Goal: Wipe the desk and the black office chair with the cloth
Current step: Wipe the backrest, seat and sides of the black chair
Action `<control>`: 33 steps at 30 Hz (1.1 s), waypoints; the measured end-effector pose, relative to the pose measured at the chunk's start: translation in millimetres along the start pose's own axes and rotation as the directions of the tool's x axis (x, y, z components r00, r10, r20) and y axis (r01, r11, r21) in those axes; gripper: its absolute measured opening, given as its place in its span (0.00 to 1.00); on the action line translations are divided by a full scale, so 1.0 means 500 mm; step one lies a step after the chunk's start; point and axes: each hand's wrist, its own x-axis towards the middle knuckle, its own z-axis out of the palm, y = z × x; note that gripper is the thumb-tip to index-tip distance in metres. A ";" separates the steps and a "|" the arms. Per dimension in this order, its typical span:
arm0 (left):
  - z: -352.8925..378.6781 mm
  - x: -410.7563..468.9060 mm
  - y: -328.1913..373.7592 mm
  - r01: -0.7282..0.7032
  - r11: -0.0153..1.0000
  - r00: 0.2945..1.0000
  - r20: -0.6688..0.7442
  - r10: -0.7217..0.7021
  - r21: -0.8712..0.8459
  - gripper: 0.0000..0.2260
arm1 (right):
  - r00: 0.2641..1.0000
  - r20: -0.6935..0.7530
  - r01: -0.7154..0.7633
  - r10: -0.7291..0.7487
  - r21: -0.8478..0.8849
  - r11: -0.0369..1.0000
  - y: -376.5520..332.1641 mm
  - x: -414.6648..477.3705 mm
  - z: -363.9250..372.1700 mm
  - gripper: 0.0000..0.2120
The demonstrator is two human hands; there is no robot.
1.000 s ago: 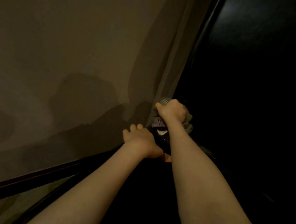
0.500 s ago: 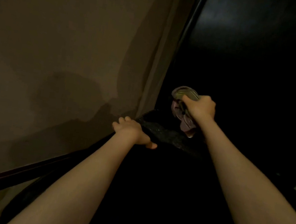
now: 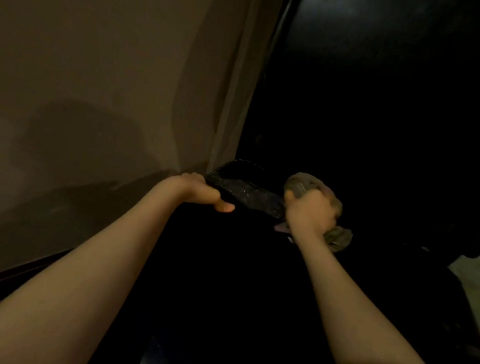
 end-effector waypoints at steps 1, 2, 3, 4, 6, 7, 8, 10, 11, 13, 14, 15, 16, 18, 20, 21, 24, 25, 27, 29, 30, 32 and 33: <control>-0.012 -0.002 -0.011 0.006 0.996 1.000 0.019 -0.004 -0.085 0.44 | 0.999 0.022 0.027 -0.027 0.012 1.000 -0.039 -0.011 0.021 0.25; -0.020 -0.002 -0.023 0.023 0.989 0.999 0.033 -0.019 -0.148 0.39 | 0.998 0.038 0.053 -0.054 0.022 0.998 -0.076 -0.021 0.042 0.25; -0.029 -0.006 -0.034 0.043 0.981 0.998 0.046 -0.035 -0.187 0.37 | 0.996 0.055 0.067 -0.069 0.037 0.997 -0.112 -0.031 0.059 0.24; -0.032 -0.003 -0.042 0.051 0.980 0.998 0.045 -0.043 -0.193 0.38 | 0.994 0.073 0.072 -0.076 0.061 0.996 -0.144 -0.039 0.072 0.23; -0.026 0.005 -0.053 0.020 0.987 1.000 0.004 -0.020 -0.162 0.45 | 0.988 0.107 0.100 -0.112 0.114 0.988 -0.199 -0.052 0.092 0.22; -0.024 -0.003 -0.053 0.006 0.989 1.000 -0.008 -0.008 -0.149 0.46 | 0.982 0.130 0.117 -0.139 0.160 0.980 -0.224 -0.057 0.095 0.22; -0.022 -0.010 -0.049 0.009 0.992 1.000 -0.020 -0.012 -0.128 0.44 | 0.974 0.159 0.126 -0.163 0.223 0.967 -0.245 -0.063 0.095 0.22; -0.019 -0.014 -0.039 -0.021 0.996 0.997 -0.072 0.014 -0.088 0.35 | 0.941 0.266 0.089 -0.207 0.396 0.914 -0.279 -0.070 0.090 0.24; -0.016 -0.015 -0.039 -0.019 0.995 0.996 -0.089 0.010 -0.096 0.33 | 0.919 0.326 0.040 -0.221 0.480 0.876 -0.291 -0.073 0.086 0.25; -0.012 -0.013 -0.046 0.014 0.997 0.994 -0.105 -0.022 -0.074 0.37 | 0.898 0.380 -0.075 -0.222 0.628 0.774 -0.301 -0.067 0.069 0.25; -0.013 -0.013 -0.052 0.031 0.998 0.993 -0.113 -0.038 -0.057 0.39 | 0.905 0.372 -0.120 -0.204 0.686 0.718 -0.301 -0.056 0.056 0.25; -0.013 -0.014 -0.059 0.047 0.997 0.992 -0.116 -0.053 -0.057 0.40 | 0.921 0.346 -0.142 -0.180 0.727 0.672 -0.296 -0.040 0.040 0.26; -0.015 -0.015 -0.063 0.075 0.994 0.990 -0.112 -0.084 -0.075 0.40 | 0.939 0.304 -0.133 -0.160 0.750 0.648 -0.287 -0.020 0.023 0.26; -0.022 -0.015 -0.070 0.101 0.991 0.988 -0.106 -0.110 -0.091 0.37 | 0.972 0.198 -0.054 -0.125 0.708 0.704 -0.254 0.026 -0.018 0.25; -0.032 -0.017 -0.075 0.106 0.992 0.989 -0.095 -0.113 -0.075 0.33 | 0.984 0.109 0.057 -0.141 0.557 0.829 -0.199 0.060 -0.044 0.23; -0.036 -0.017 -0.076 0.112 0.992 0.990 -0.079 -0.117 -0.065 0.31 | 0.981 0.085 0.117 -0.173 0.449 0.886 -0.167 0.068 -0.042 0.23; -0.032 -0.008 -0.085 0.127 0.990 0.990 -0.048 -0.130 -0.057 0.31 | 0.977 0.075 0.189 -0.197 0.108 0.976 -0.095 0.051 0.013 0.24; -0.030 -0.006 -0.087 0.125 0.991 0.990 -0.060 -0.128 -0.051 0.30 | 0.982 0.055 0.179 -0.179 0.018 0.984 -0.093 0.037 0.036 0.25; -0.028 -0.004 -0.087 0.112 0.992 0.987 -0.106 -0.117 -0.053 0.29 | 0.987 0.037 0.162 -0.159 -0.065 0.985 -0.127 0.006 0.070 0.24; -0.026 -0.003 -0.091 0.117 0.988 0.981 -0.141 -0.131 -0.103 0.30 | 0.988 0.088 0.125 -0.126 0.017 0.992 -0.187 -0.025 0.086 0.22; -0.022 -0.001 -0.095 0.118 0.987 0.978 -0.158 -0.134 -0.107 0.31 | 0.986 0.113 0.118 -0.126 0.077 0.990 -0.214 -0.041 0.093 0.21; -0.015 0.000 -0.098 0.105 0.989 0.976 -0.181 -0.122 -0.101 0.32 | 0.968 0.170 0.149 -0.184 0.203 0.968 -0.255 -0.071 0.104 0.23; -0.011 0.000 -0.101 0.089 0.990 0.976 -0.191 -0.108 -0.106 0.31 | 0.956 0.209 0.143 -0.206 0.281 0.949 -0.270 -0.081 0.099 0.24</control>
